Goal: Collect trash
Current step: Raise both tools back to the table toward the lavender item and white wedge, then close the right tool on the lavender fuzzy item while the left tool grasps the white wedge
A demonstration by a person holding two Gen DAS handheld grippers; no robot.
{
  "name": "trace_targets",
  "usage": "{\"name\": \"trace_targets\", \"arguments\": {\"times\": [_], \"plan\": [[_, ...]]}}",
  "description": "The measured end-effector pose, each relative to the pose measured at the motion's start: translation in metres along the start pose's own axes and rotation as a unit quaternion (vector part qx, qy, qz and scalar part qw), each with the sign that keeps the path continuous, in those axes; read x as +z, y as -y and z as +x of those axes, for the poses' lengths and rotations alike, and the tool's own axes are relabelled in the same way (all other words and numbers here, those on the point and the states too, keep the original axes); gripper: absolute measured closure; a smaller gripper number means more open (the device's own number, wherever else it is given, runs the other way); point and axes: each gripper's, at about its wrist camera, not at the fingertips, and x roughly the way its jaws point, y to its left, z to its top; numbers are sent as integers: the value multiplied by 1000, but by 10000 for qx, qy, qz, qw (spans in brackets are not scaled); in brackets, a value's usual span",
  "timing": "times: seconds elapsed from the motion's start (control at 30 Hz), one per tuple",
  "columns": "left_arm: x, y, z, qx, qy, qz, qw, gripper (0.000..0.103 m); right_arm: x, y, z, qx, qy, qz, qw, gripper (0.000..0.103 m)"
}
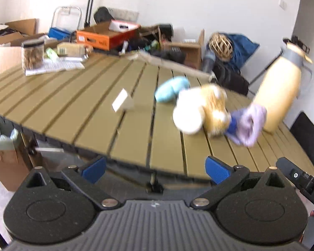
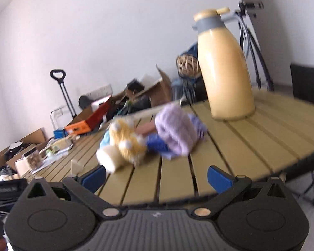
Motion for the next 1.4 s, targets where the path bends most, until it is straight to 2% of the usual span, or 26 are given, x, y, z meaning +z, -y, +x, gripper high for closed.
{"name": "trace_targets", "arguments": {"times": [0.17, 0.37, 0.73, 0.83, 0.97, 1.03, 1.1, 1.2, 1.27, 1.33, 1.4], "plan": [[28, -7, 8, 60, 326, -81, 9994, 0, 23, -7, 26, -321, 246, -44, 9992, 0], [60, -24, 34, 207, 388, -340, 9985, 0, 41, -16, 63, -838, 421, -458, 9945, 0], [94, -46, 90, 670, 713, -230, 9949, 0, 44, -15, 137, -1257, 203, -672, 9896, 0], [97, -53, 107, 725, 649, -292, 9948, 0, 43, -18, 152, -1436, 143, -720, 9869, 0], [96, -60, 129, 584, 376, -488, 9964, 0, 43, -15, 163, -1643, 125, -625, 9843, 1], [95, -57, 139, 506, 187, -293, 9981, 0, 43, -12, 166, -1699, 130, -557, 9838, 2], [92, -53, 147, 562, 183, -37, 9982, 0, 42, -10, 168, -1737, 130, -506, 9834, 5], [88, -49, 156, 627, 105, 133, 9979, 0, 42, -7, 167, -1686, 183, -449, 9845, 16], [86, -46, 160, 701, 101, 241, 9972, 0, 42, -5, 167, -1642, 189, -388, 9855, 36], [85, -44, 164, 757, 67, 318, 9966, 0, 41, -2, 167, -1562, 151, -299, 9872, 47], [84, -43, 166, 781, 27, 337, 9964, 0, 41, 0, 166, -1507, 129, -291, 9881, 53]]}}
